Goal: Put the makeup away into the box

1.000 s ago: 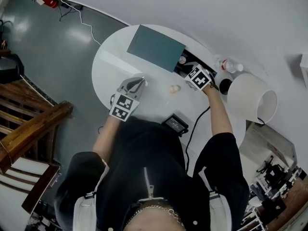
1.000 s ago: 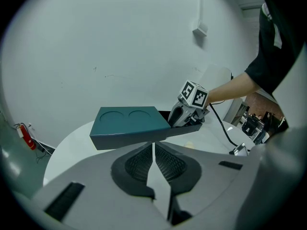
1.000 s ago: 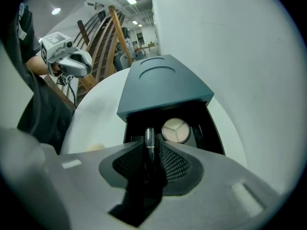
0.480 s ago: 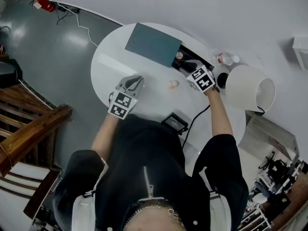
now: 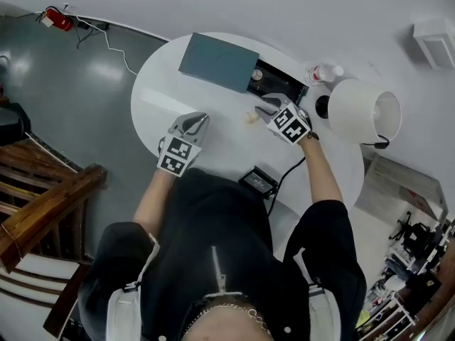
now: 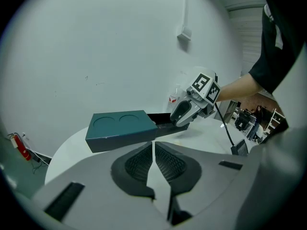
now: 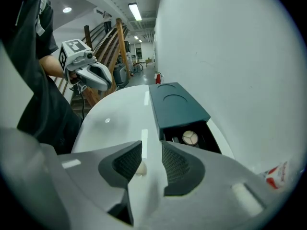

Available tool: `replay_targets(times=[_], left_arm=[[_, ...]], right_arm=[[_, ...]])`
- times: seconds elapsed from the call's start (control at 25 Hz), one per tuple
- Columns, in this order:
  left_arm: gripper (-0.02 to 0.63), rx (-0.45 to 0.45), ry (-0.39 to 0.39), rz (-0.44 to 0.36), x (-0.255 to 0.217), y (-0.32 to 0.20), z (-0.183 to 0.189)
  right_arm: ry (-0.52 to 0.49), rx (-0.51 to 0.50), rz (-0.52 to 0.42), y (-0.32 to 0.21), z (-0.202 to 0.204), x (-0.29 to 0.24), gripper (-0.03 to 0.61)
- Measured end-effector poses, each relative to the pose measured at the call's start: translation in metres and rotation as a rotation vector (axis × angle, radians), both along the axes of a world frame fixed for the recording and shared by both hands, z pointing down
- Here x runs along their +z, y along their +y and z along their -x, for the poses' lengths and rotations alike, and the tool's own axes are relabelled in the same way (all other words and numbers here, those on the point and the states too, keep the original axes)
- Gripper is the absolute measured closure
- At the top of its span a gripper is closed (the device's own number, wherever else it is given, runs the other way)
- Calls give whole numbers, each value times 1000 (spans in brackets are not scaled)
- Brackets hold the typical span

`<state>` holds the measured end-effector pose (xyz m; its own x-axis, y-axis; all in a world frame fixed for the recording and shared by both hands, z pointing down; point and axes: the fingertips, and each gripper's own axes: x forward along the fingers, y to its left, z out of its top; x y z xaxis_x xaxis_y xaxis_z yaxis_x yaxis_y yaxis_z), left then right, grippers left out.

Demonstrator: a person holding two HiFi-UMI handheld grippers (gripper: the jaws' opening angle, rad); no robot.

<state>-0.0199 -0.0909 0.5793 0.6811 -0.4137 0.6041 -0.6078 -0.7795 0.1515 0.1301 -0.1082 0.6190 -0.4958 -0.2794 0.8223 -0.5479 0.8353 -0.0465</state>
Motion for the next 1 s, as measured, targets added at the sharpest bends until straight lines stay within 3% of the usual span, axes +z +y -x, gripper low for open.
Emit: replay_targets(times=[0.24,0.56,1.0], left_arm=[[598,2,1,1,4,9,2],[598,-21,-4,12,6,17,11],[598,-41,-9,22,8,18,19]], right_arm=[[52,-100,17,36,9,19,449],[178,-255,6,55,7,53,377],[243,-304,53,57,4,80,371]])
